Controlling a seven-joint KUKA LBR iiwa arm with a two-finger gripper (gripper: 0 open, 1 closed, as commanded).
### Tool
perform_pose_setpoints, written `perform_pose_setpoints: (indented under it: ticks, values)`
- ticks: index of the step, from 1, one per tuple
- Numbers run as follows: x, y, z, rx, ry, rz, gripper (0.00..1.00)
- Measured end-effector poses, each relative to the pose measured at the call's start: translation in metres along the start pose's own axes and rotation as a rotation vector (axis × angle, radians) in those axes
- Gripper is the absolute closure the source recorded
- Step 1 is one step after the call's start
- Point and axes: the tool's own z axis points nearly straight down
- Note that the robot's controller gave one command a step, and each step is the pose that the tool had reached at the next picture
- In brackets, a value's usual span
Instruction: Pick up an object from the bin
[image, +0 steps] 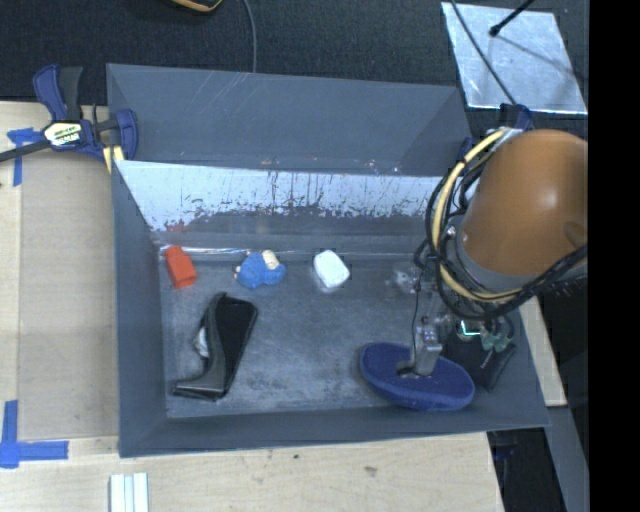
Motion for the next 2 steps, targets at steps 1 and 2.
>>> perform_pose_setpoints:
  ticks: [1, 2]
  values:
    - [-0.002, -0.066, 0.167, -0.004, -0.002, 0.161, 0.00]
    - [-0.004, -0.030, 0.135, 0.000, -0.010, -0.184, 0.00]
